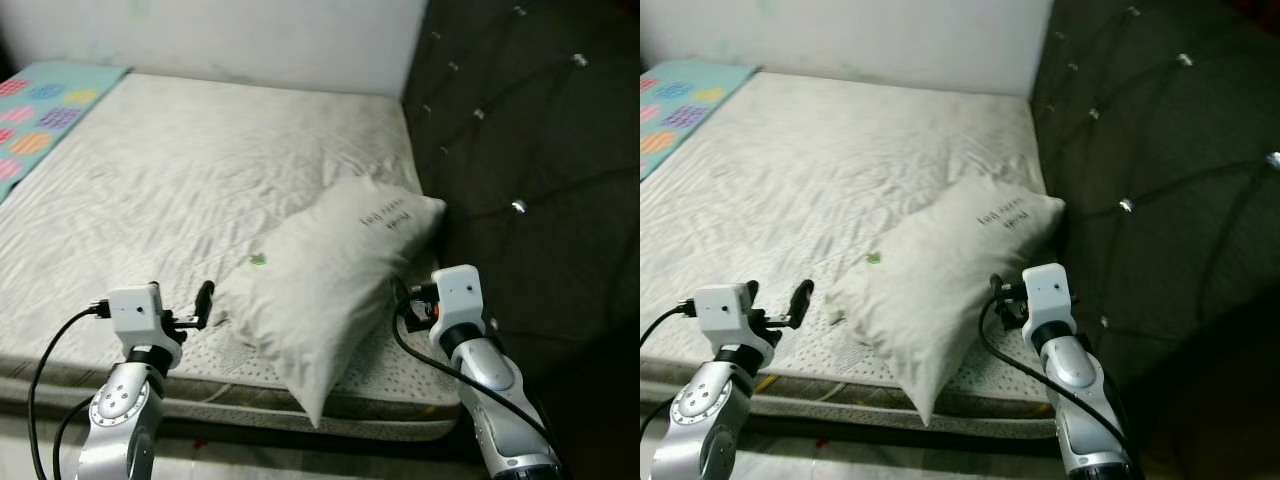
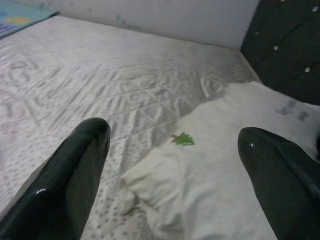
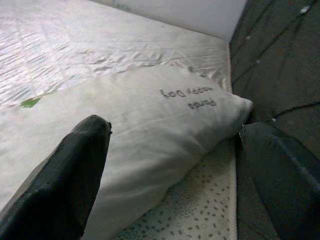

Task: Clean up the room

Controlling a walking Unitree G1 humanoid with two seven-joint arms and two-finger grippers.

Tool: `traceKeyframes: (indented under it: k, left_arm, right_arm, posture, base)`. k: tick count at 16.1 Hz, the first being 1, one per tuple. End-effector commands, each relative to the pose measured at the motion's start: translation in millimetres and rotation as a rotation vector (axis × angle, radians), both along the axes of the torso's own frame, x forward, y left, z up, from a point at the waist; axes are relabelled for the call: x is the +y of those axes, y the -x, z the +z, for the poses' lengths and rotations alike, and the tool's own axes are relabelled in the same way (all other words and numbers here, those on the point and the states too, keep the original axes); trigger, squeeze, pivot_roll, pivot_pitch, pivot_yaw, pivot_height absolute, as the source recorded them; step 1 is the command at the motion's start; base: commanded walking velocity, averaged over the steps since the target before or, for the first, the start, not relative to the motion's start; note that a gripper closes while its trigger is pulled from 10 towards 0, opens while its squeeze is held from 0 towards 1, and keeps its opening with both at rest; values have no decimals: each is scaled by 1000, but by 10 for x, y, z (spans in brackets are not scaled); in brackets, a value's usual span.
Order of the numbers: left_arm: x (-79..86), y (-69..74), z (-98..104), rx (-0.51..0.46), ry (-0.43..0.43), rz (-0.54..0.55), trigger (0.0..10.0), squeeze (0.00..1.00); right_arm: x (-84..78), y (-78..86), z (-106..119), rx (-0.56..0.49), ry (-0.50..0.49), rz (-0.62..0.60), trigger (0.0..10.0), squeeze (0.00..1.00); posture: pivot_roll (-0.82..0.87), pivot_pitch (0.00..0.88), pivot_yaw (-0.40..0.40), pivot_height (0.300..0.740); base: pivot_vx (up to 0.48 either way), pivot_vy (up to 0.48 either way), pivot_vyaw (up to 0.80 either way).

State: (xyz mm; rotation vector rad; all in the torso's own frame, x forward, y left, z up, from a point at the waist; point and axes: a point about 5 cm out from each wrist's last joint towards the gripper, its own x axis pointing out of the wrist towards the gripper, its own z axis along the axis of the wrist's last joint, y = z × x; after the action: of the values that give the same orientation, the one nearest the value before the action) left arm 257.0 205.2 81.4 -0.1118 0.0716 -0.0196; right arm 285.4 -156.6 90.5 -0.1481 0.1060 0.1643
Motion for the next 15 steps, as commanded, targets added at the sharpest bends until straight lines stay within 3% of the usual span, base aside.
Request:
traceKeyframes:
  k: [1, 8, 15]
  left_arm:
    - [-25, -26, 39, -8, 0, -7, 10000, 0]
    - [-18, -33, 31, -4, 0, -3, 10000, 0]
    - [-28, -48, 36, -8, -2, -9, 10000, 0]
  right_arm:
    - [-24, -7, 38, -12, -8, -13, 10000, 0]
    - [-26, -11, 48, -14, -12, -15, 10000, 0]
    - [-26, -26, 47, -11, -7, -14, 10000, 0]
  posture:
    - [-111, 51, -25, 740]
    - [-111, 53, -26, 740]
    - [-115, 50, -25, 740]
  base:
    - [0, 450, -738]
    - [0, 399, 0]
    - [0, 0, 0]
